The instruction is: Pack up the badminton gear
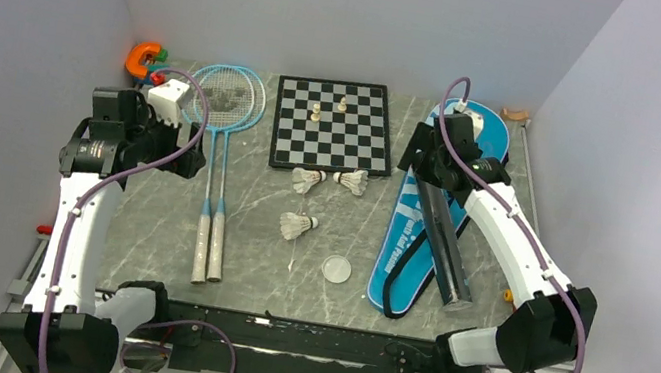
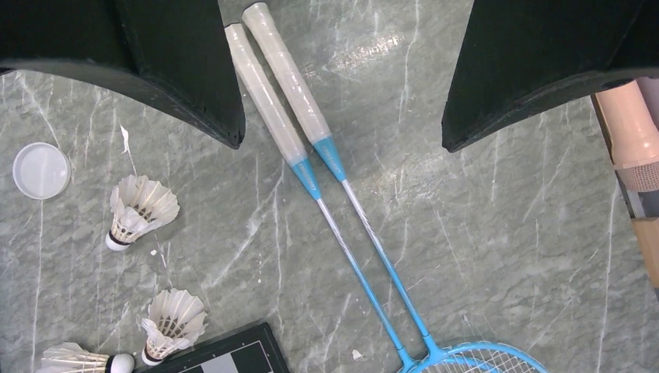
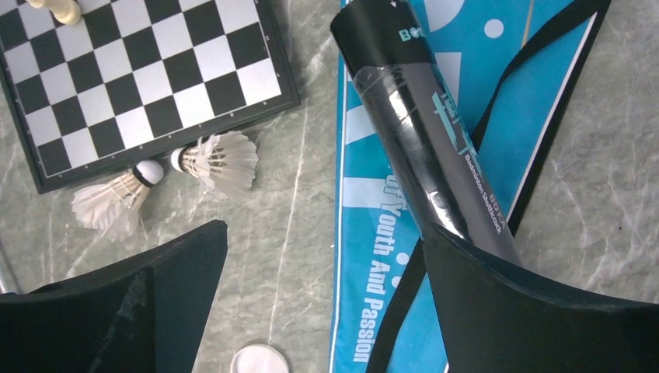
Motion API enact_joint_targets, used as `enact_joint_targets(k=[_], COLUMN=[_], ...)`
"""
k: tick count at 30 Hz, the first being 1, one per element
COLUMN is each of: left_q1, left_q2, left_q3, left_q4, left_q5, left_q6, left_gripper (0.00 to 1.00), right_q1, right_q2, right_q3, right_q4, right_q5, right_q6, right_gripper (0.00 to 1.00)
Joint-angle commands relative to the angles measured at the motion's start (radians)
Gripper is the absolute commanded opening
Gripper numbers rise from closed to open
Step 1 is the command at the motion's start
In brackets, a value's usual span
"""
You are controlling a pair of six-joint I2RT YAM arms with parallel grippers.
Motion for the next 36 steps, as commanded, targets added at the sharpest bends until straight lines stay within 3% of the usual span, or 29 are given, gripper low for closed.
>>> enact_joint_targets(k=[1,11,27,36], left_q1=[0.003,0.003,0.002,0.002], left_q2=[-0.009,-0.01,-0.019,-0.034], left_q3=[0.022,0.018,-0.015,-0.024], left_q4=[0.018,-0.022,-0.025,-0.026], left_q5=[0.015,0.09,0.151,0.157], left_q6=[-0.031,0.03,0.039,0.043], left_gripper=[1.0,0.99,0.99,0.99], right_q1=[-0.008,-0.023,-0.022,-0.099], right_q2=[0.02,0.077,0.236,0.376], right_q3=[0.037,0.033,-0.078,-0.092], right_q4=[-0.054,-0.152,-0.143,-0.075], right_q5=[0.048,0.15,0.277,0.232], right_q6=[0.02,0.028,0.02,0.014], right_gripper=[1.0,1.0,1.0,1.0])
